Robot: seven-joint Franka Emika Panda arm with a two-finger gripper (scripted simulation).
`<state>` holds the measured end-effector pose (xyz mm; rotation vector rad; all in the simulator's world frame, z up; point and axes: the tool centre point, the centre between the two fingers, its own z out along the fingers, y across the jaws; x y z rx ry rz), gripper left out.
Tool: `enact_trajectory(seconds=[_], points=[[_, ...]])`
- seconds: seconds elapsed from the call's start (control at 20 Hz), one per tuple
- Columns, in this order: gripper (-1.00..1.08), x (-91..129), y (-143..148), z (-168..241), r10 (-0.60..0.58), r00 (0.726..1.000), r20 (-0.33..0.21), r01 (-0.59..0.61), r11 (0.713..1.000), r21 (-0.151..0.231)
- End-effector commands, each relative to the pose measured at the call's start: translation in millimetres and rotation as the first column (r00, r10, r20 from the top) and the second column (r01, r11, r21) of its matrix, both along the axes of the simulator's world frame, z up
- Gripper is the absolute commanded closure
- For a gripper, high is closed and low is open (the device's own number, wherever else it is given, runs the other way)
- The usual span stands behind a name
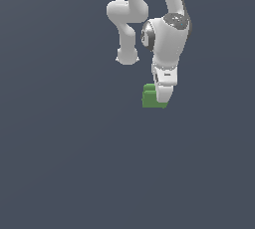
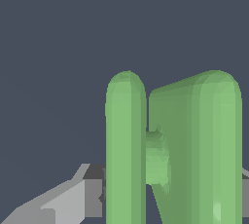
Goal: Pick up the object and move it to a goal position.
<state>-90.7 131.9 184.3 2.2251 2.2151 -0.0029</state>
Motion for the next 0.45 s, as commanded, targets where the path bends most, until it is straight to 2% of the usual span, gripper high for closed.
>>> enact_trajectory(seconds=[0.0, 0.2, 0.4], points=[[1.08, -6.1, 19.8, 9.3, -0.002, 1.0, 0.0, 0.002, 1.0, 0.0], [1.08, -10.6, 39.0, 18.3, -0.002, 1.0, 0.0, 0.002, 1.0, 0.002], [1.08, -11.6, 45.4, 21.2, -0.002, 1.0, 0.0, 0.002, 1.0, 0.002]])
